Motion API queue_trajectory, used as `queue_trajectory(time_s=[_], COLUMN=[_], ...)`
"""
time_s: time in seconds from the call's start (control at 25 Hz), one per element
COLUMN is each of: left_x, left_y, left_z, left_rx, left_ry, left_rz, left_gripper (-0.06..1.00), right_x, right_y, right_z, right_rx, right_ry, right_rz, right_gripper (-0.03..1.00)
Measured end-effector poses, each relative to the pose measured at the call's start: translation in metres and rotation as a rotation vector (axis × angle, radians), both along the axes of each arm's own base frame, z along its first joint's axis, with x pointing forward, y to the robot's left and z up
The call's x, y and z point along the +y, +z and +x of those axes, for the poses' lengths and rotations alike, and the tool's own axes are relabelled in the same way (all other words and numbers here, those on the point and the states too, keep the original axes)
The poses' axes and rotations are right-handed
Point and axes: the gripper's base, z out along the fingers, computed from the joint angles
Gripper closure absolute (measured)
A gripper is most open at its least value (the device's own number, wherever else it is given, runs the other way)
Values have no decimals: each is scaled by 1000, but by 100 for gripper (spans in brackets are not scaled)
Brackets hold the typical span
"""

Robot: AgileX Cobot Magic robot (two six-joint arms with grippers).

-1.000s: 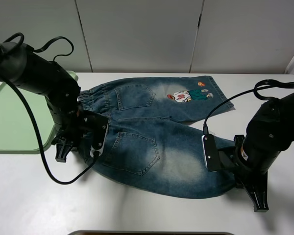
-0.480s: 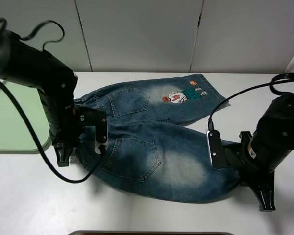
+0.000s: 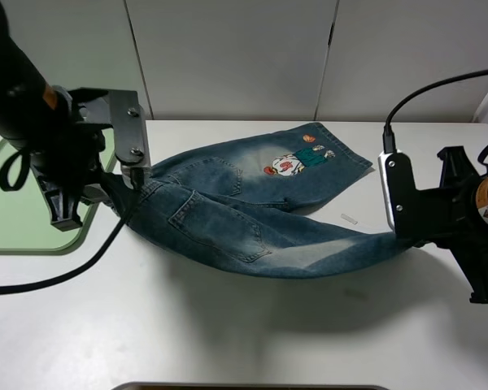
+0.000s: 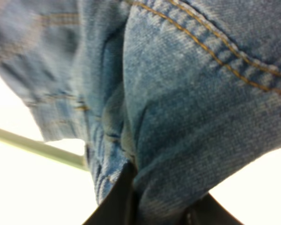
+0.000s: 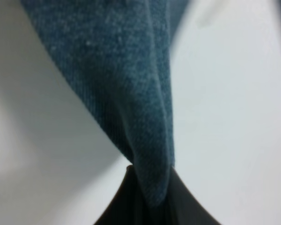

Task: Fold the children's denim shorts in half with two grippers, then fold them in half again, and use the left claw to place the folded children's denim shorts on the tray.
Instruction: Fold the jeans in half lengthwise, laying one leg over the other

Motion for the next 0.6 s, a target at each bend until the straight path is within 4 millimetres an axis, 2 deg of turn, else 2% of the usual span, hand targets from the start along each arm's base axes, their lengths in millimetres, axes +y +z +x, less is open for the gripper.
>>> queue_trajectory(time_s=[0.04,0.12,0.2,0.36,0.48,0.6], left_x=[5,9,12,14,16,27], left_y=[16,28,35,34,28,24], left_z=[-7,-14,-19,-21,-23,-18], left_rx=[-31,-54,-58,-40,-20,-13], left_ry=[6,10,19,32,51,162], left_rz=[-24,-38,-41,-33,-27,-63], left_gripper=[81,83,85,85,85,85], right_x=[0,0,3,12,25,35], right_y=[3,9,23,40,61,72], right_z=[0,0,3,14,32,52], right_rx=[-21,-62,-176,-262,-337,-356], right_ry=[8,20,37,-9,-43,-54], right_rz=[4,20,100,217,321,339], right_gripper=[96,96,96,96,96,96])
